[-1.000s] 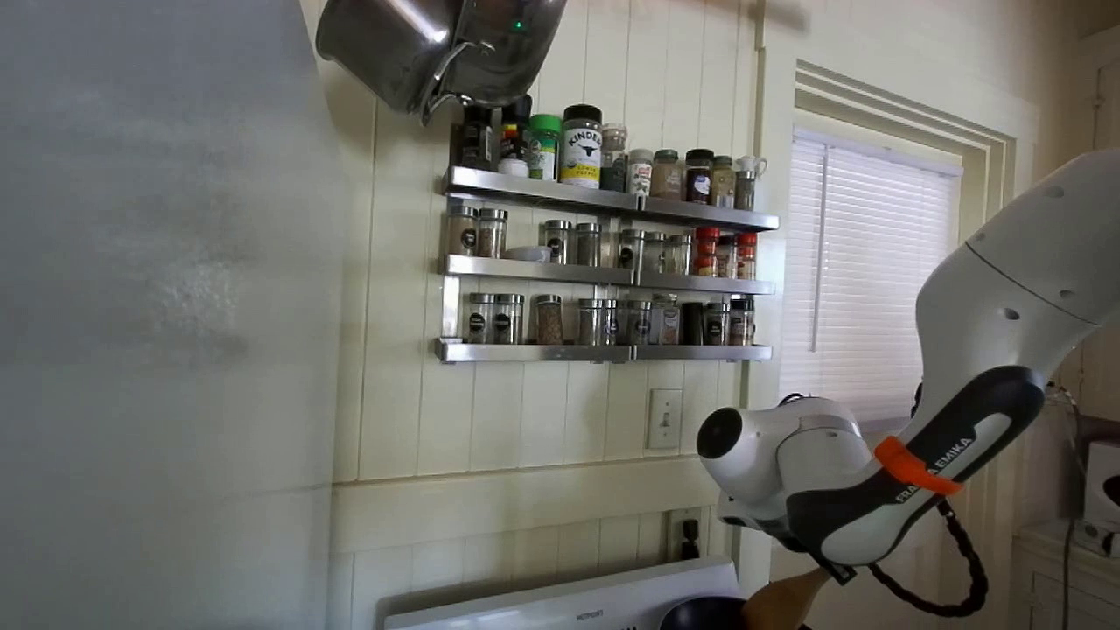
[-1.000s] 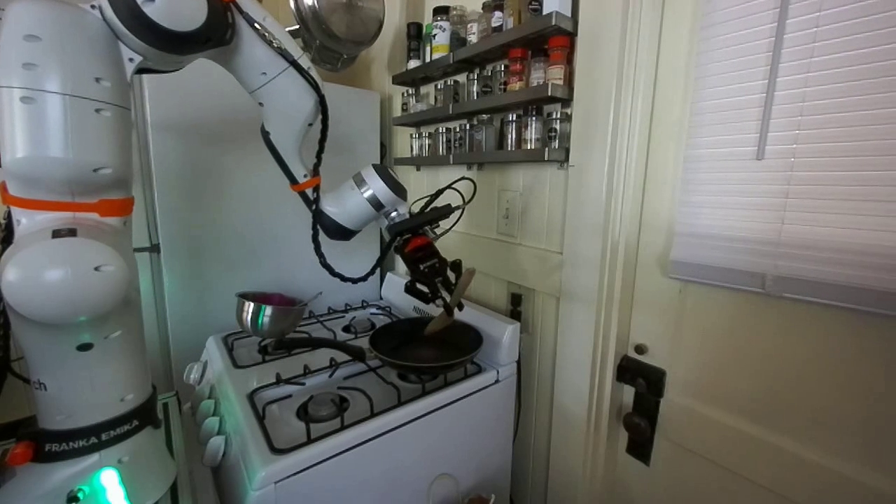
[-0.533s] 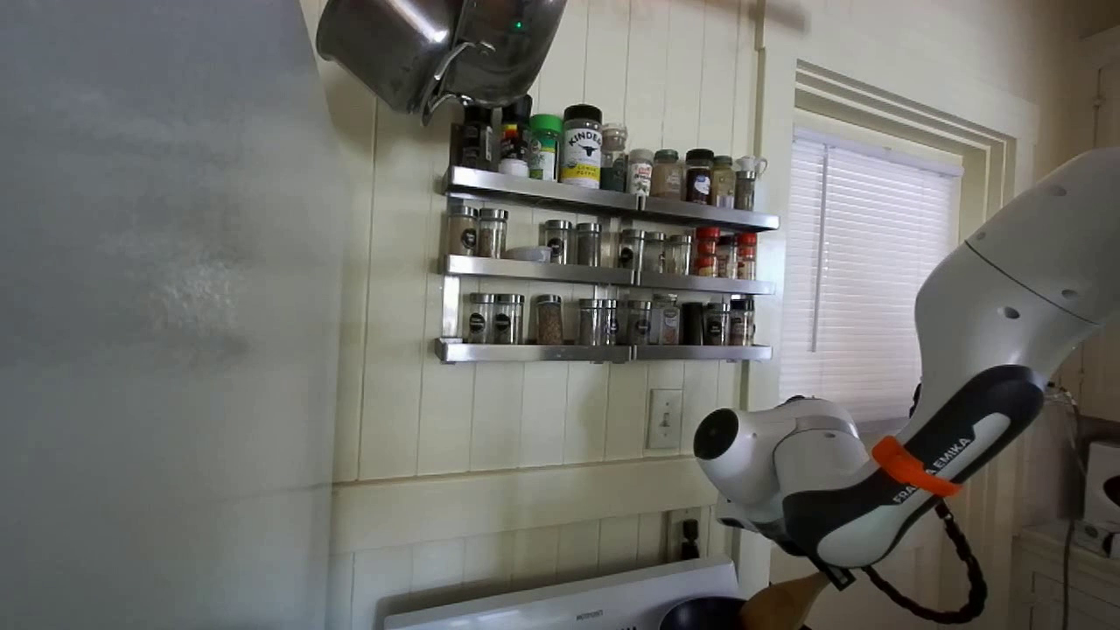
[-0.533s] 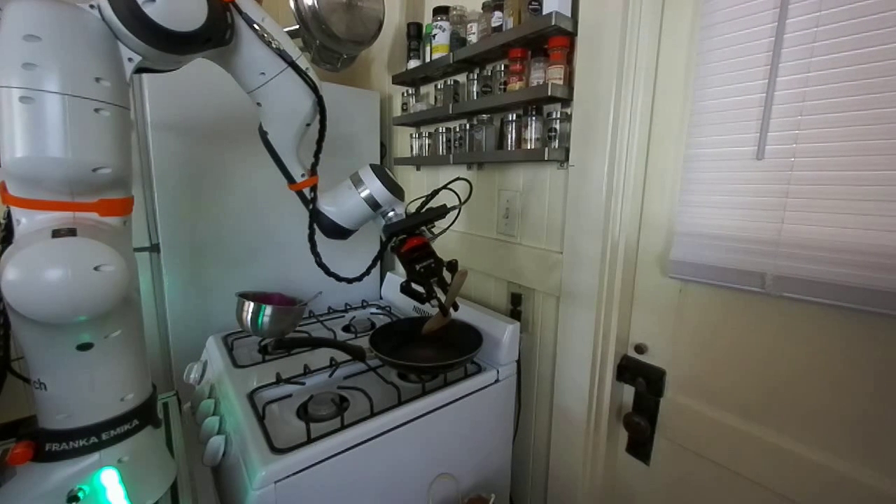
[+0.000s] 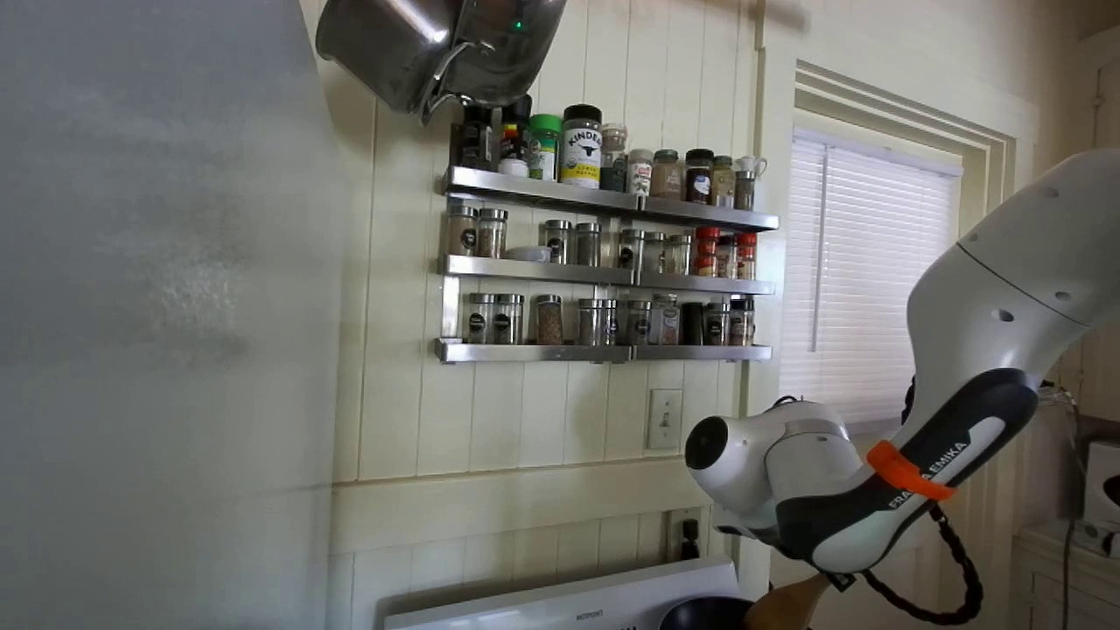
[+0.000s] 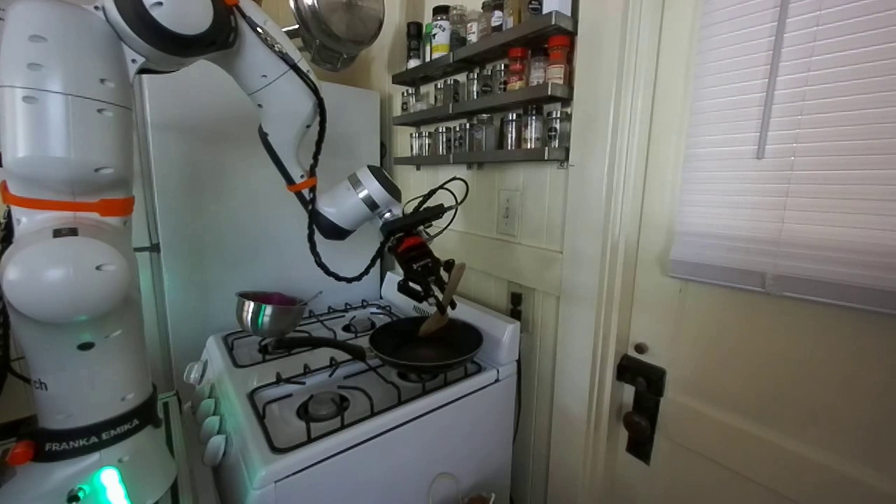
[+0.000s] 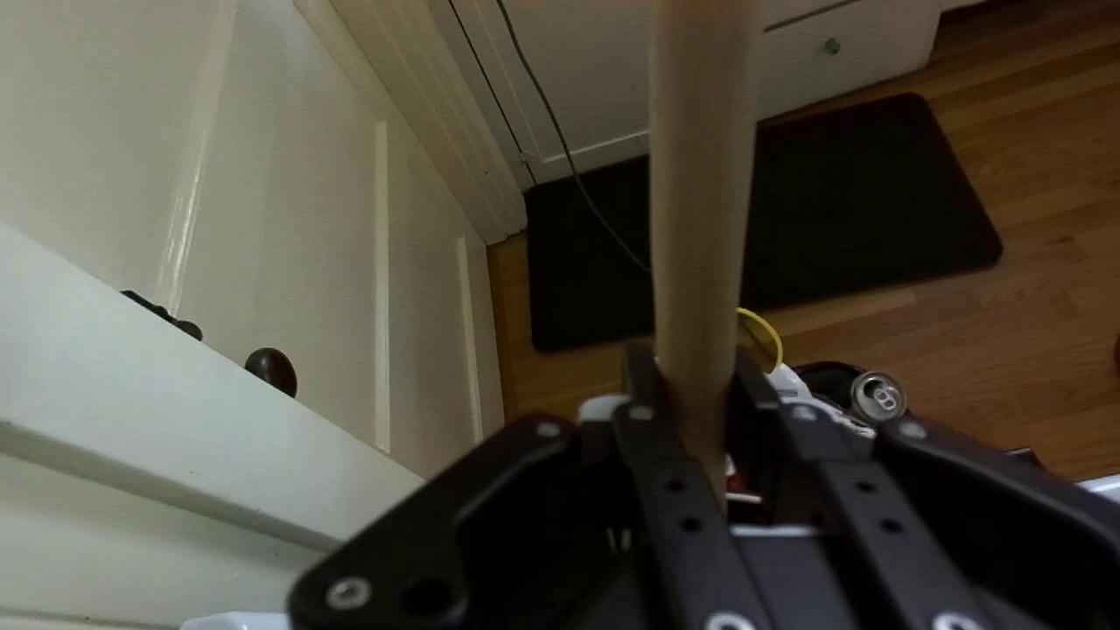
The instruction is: Move the silver bowl forward, then use the wooden spoon to stir in the pan
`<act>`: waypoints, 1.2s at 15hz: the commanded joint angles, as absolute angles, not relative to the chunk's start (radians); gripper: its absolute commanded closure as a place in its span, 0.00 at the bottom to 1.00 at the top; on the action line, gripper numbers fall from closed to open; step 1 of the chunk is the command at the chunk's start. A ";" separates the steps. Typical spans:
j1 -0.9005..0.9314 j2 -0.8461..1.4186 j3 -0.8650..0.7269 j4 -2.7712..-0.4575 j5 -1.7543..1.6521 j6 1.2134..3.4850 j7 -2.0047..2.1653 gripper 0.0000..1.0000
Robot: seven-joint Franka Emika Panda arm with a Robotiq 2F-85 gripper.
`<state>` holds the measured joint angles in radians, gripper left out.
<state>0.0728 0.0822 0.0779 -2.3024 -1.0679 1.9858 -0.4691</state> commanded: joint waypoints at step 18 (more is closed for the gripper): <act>0.159 0.343 0.181 -2.052 -1.090 1.815 -0.589 0.95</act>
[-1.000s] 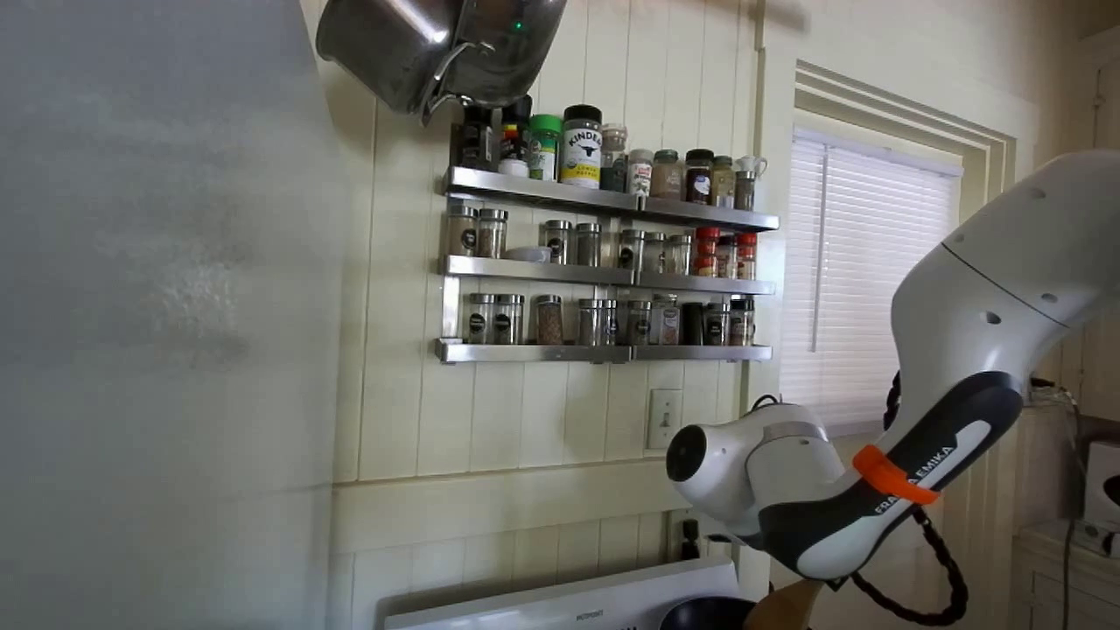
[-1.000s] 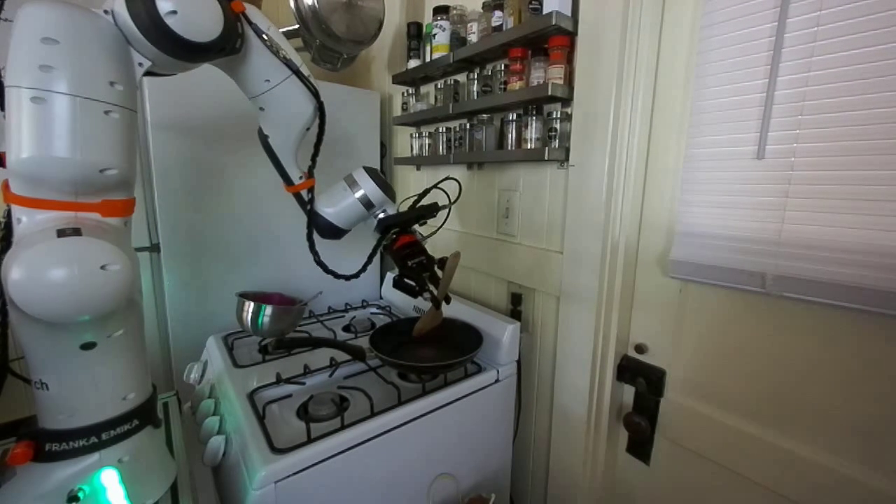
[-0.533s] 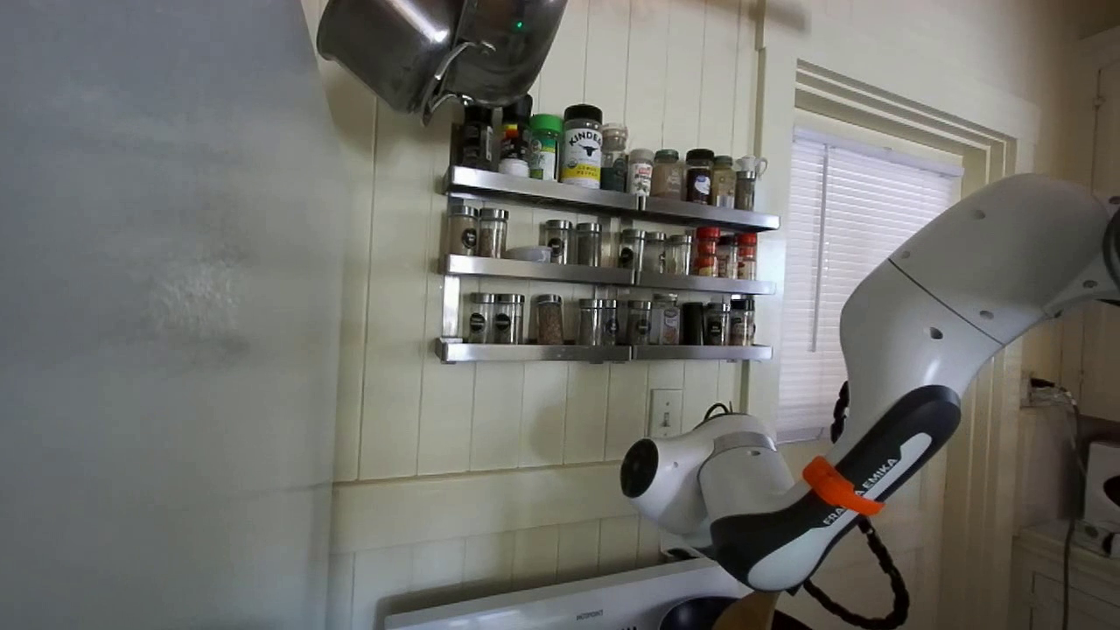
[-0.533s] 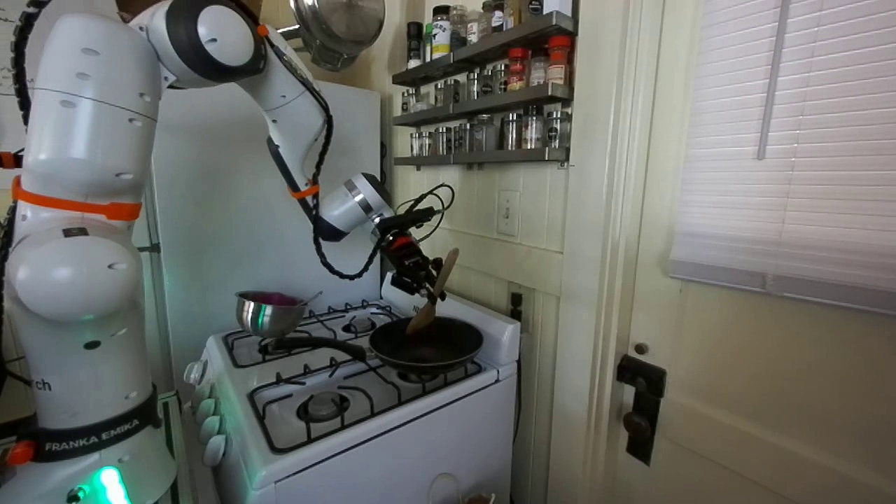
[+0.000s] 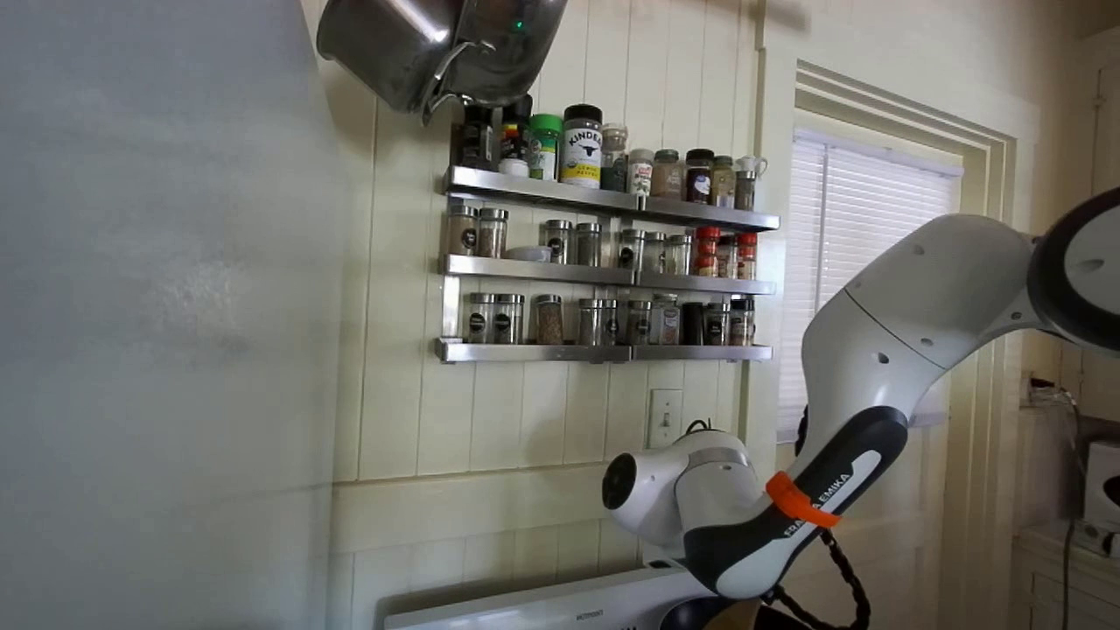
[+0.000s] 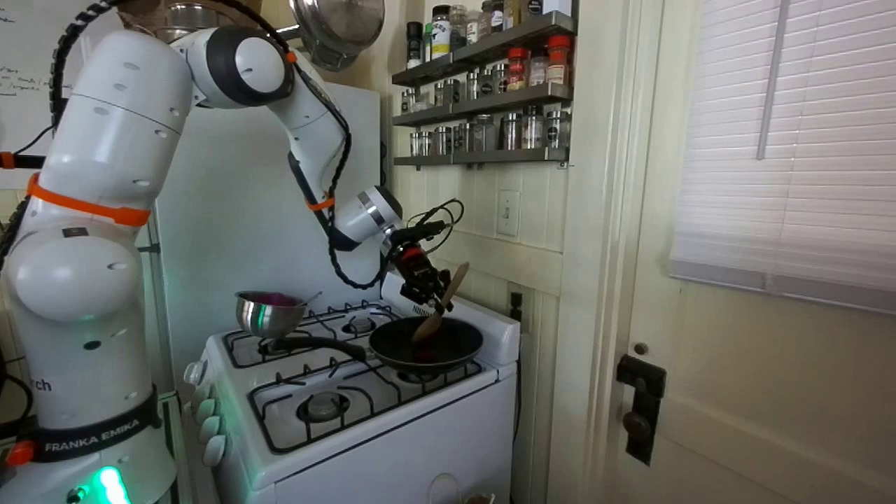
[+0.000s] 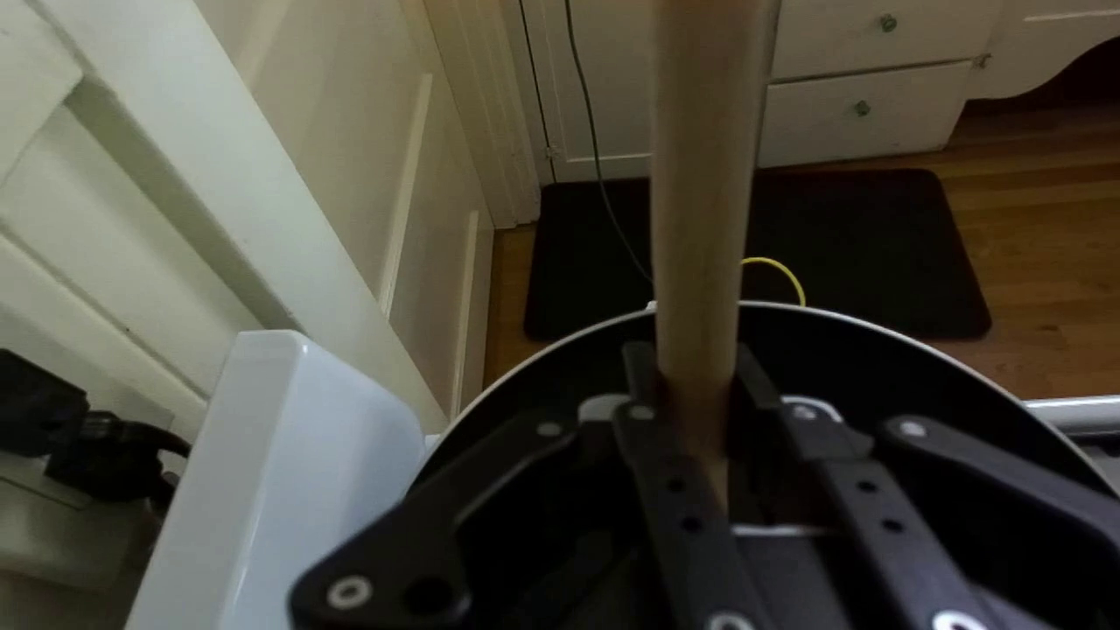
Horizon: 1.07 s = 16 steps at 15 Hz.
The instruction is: Move the silver bowl forward, then use the wooden spoon to stir in the pan
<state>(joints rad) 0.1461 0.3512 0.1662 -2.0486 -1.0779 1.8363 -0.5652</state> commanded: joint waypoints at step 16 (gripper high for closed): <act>0.117 0.152 0.166 -2.378 -1.060 1.826 -0.541 0.95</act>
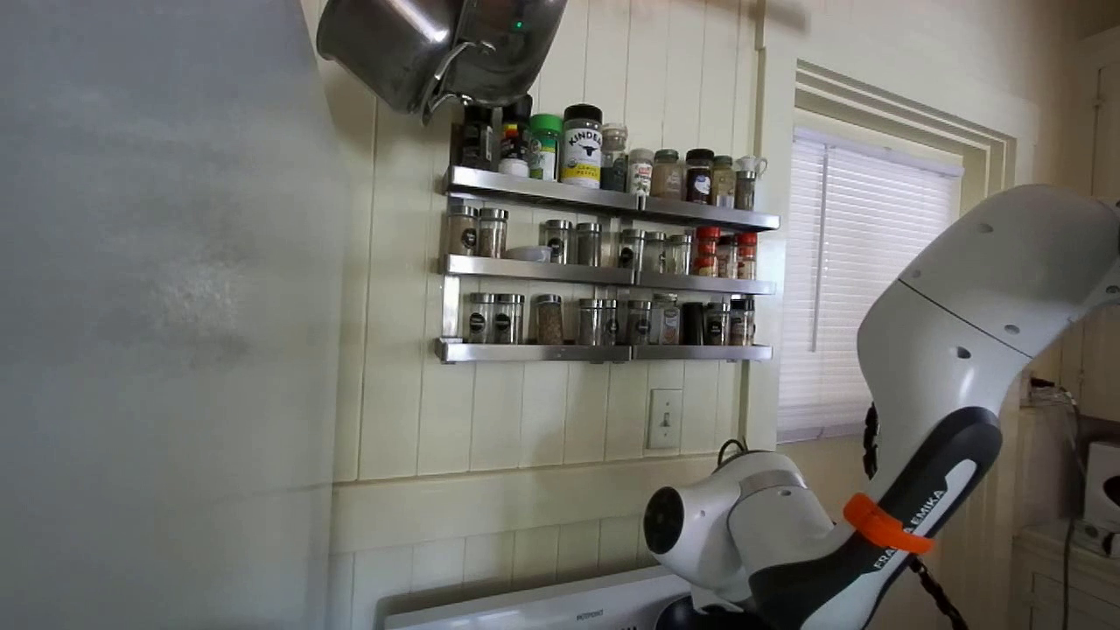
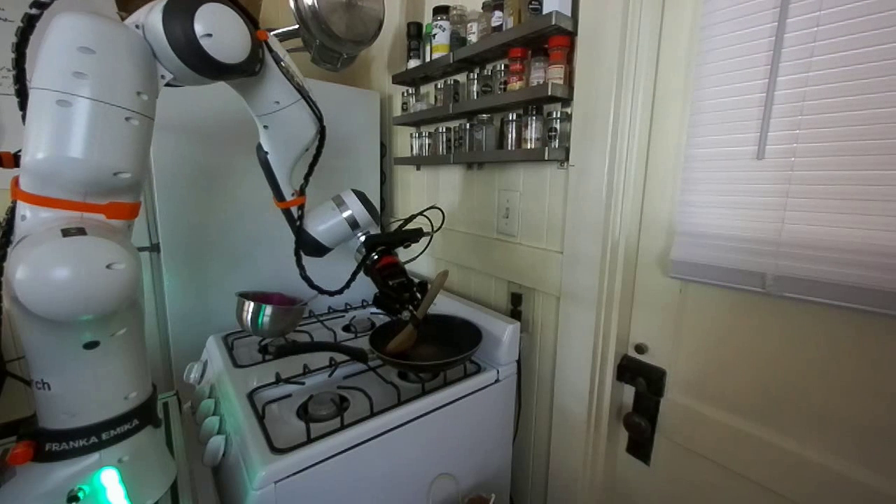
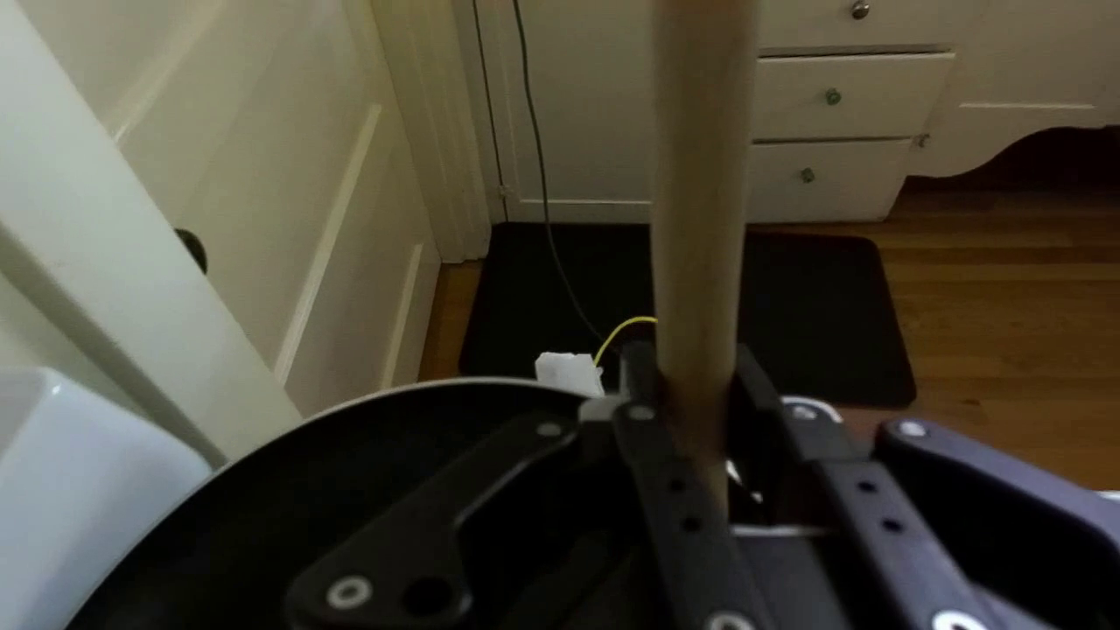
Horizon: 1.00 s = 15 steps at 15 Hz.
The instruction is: Move the silver bowl forward, then use the wooden spoon to stir in the pan
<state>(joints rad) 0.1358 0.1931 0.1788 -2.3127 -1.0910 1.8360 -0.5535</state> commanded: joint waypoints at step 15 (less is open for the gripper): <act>0.076 0.271 0.103 -2.127 -1.007 1.747 -0.464 0.95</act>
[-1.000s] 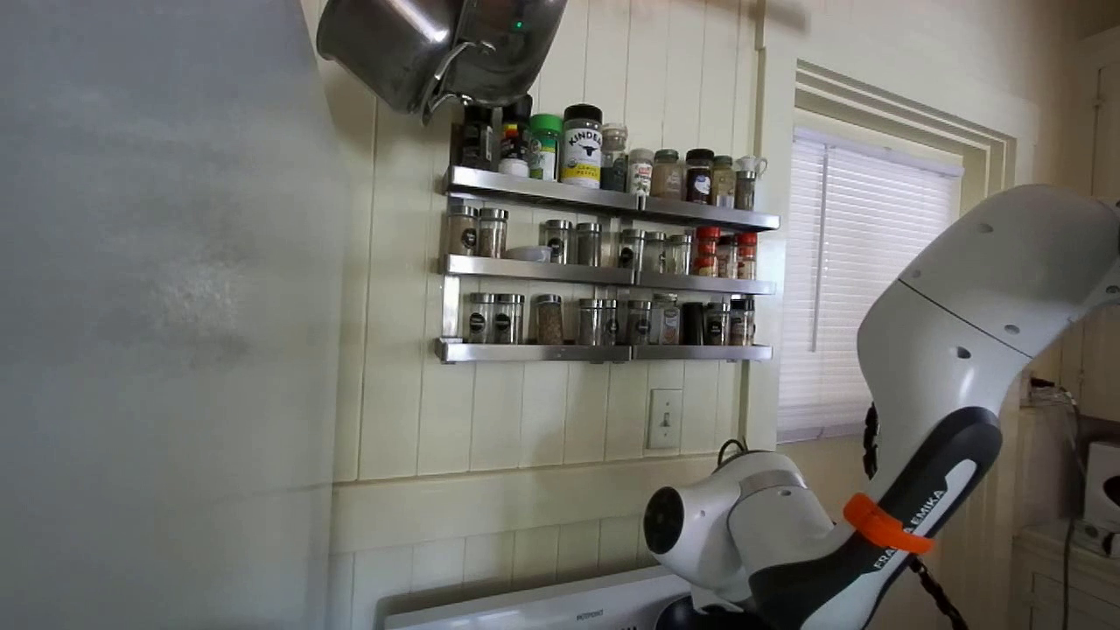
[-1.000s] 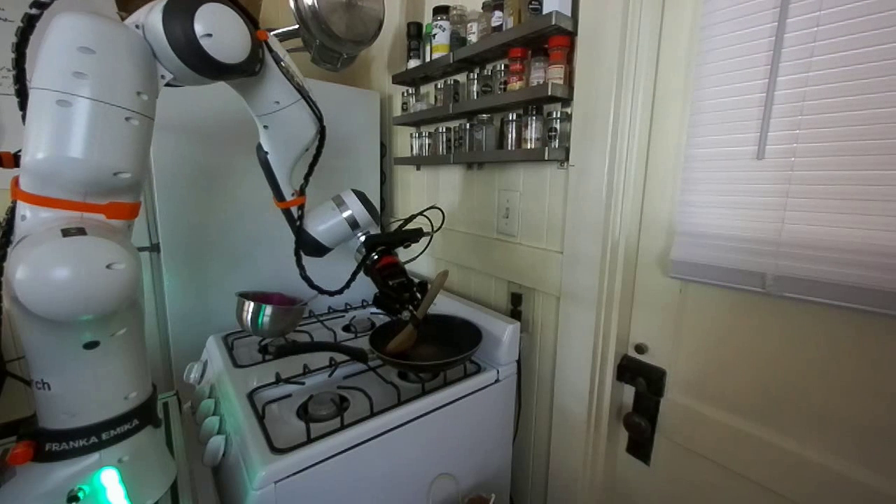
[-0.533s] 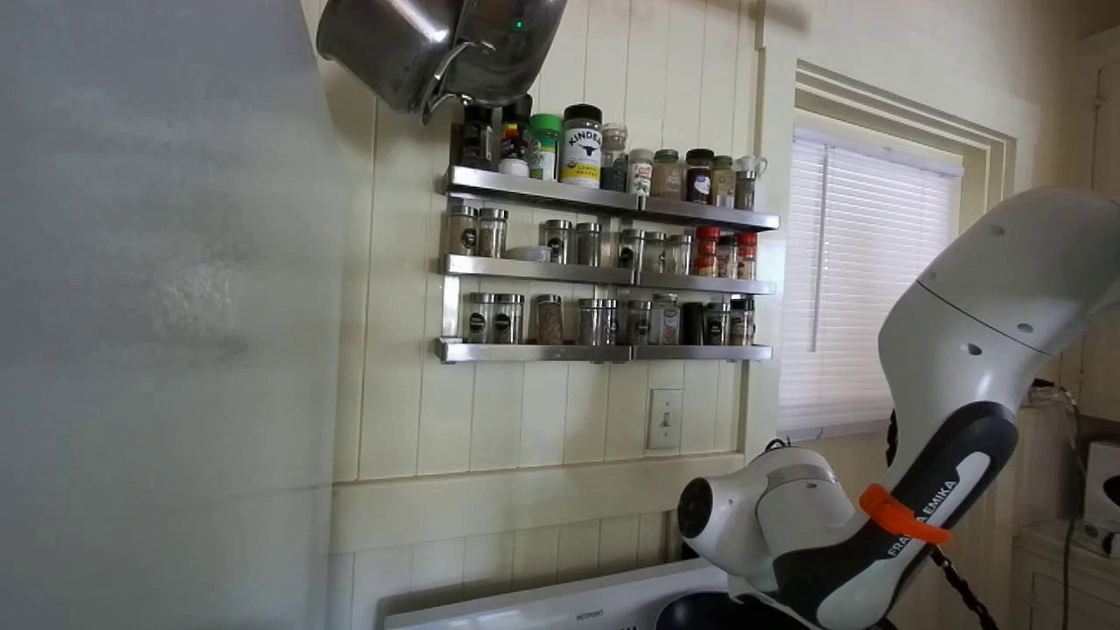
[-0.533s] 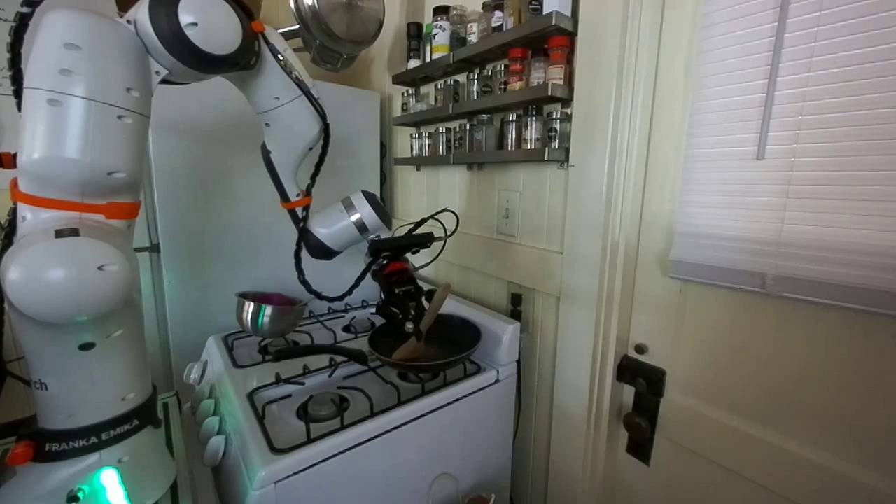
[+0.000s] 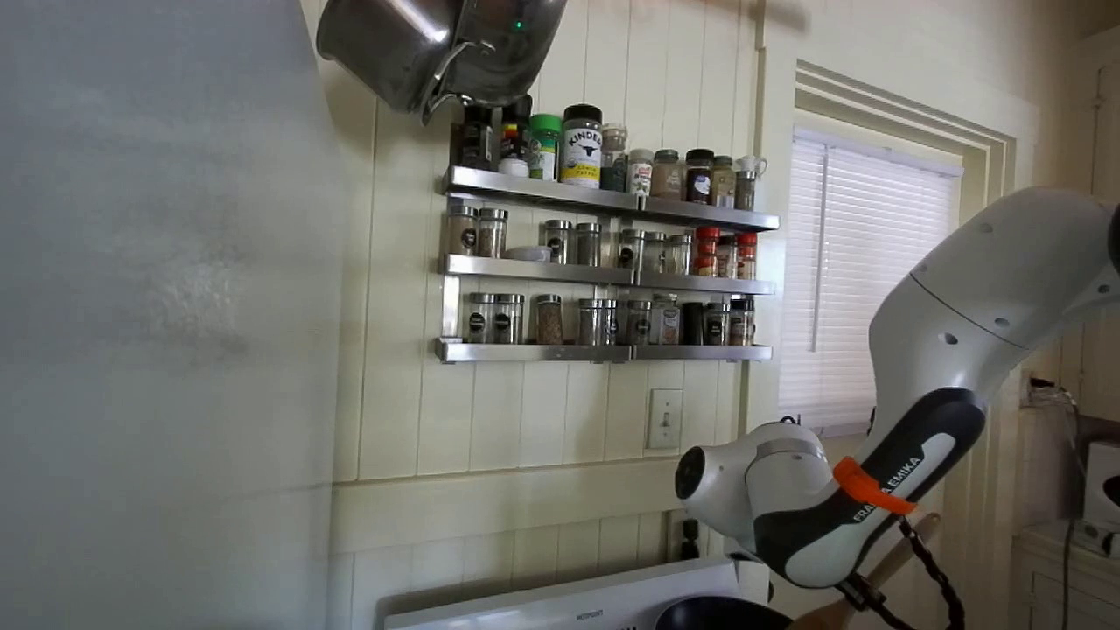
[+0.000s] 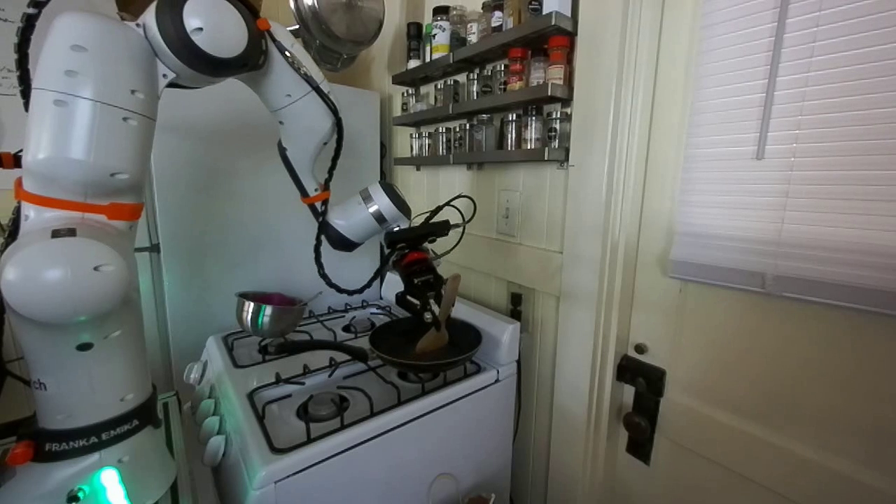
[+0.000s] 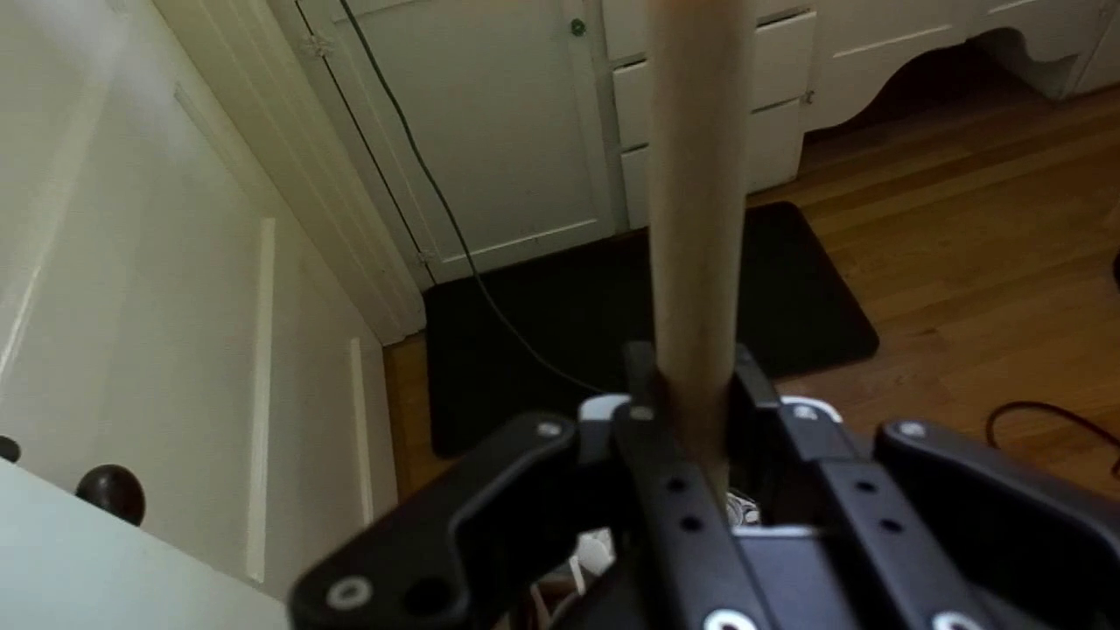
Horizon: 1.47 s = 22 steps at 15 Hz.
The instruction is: Move the silver bowl forward, then use the wooden spoon to stir in the pan
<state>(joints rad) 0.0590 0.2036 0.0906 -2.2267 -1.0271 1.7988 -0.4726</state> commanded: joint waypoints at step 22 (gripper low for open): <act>0.151 0.285 0.207 -2.197 -1.016 1.787 -0.521 0.95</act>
<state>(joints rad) 0.1677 0.3500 0.2050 -2.0914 -1.0301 1.7722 -0.5212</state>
